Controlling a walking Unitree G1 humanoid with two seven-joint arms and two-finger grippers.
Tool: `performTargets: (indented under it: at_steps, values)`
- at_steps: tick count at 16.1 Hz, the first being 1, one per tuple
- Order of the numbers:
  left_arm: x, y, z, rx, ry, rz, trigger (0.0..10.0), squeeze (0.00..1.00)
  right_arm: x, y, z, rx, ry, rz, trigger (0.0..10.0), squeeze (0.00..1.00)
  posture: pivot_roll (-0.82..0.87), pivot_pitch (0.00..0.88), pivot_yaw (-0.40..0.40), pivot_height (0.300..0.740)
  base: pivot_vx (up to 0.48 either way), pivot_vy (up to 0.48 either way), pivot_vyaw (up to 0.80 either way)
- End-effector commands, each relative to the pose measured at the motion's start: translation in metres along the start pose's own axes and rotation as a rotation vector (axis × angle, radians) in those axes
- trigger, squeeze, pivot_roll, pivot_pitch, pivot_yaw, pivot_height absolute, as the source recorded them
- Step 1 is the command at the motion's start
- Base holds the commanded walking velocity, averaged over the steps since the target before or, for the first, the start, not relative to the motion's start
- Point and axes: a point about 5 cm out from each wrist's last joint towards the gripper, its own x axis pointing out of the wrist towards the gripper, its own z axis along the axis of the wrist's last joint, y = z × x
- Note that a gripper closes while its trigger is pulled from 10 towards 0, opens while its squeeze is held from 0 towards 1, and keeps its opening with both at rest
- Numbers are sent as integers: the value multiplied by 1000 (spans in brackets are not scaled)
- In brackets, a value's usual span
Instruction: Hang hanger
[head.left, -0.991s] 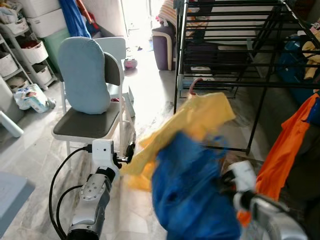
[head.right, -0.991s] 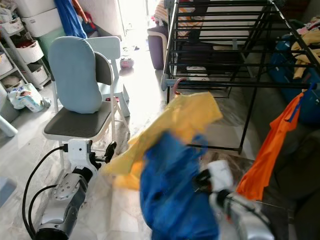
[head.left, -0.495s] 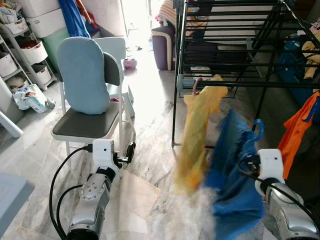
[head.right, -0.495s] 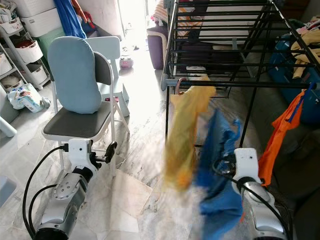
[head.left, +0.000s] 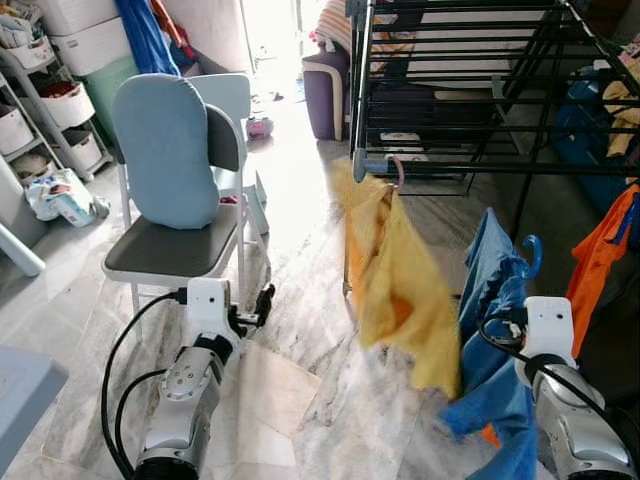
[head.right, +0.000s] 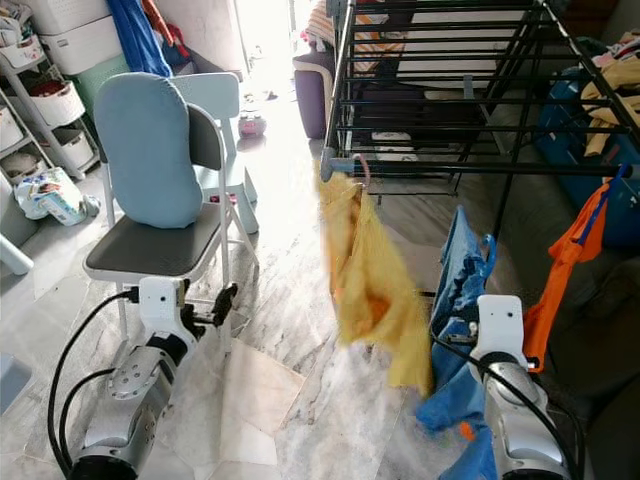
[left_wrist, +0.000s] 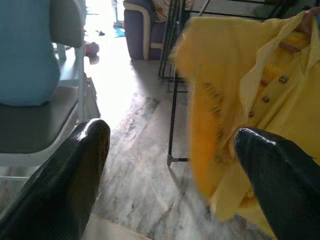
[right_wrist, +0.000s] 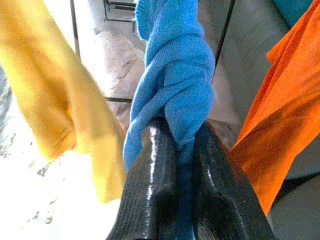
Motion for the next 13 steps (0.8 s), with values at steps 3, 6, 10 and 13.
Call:
performTargets:
  at_steps: [3, 6, 10, 13]
  values:
    - [3, -1, 4, -3, -14, -15, 10000, 0, 7, 2, 19, 30, -69, -12, 10000, 0, -218, 0, 67, 740, 287, 0, -267]
    - [4, -2, 5, -4, -15, -22, 10000, 0, 8, 3, 19, 35, -74, -6, 10000, 0, -217, 0, 69, 740, 299, 0, -800]
    - [4, -1, 5, -3, -15, -21, 10000, 0, 9, 8, 19, 40, -81, 39, 10000, 0, -213, 0, 72, 740, 298, 0, -281]
    - [4, -1, 5, -5, -14, -20, 10000, 0, 7, 11, 28, -19, -120, 91, 10000, 0, -210, 0, 69, 740, 330, 0, 0]
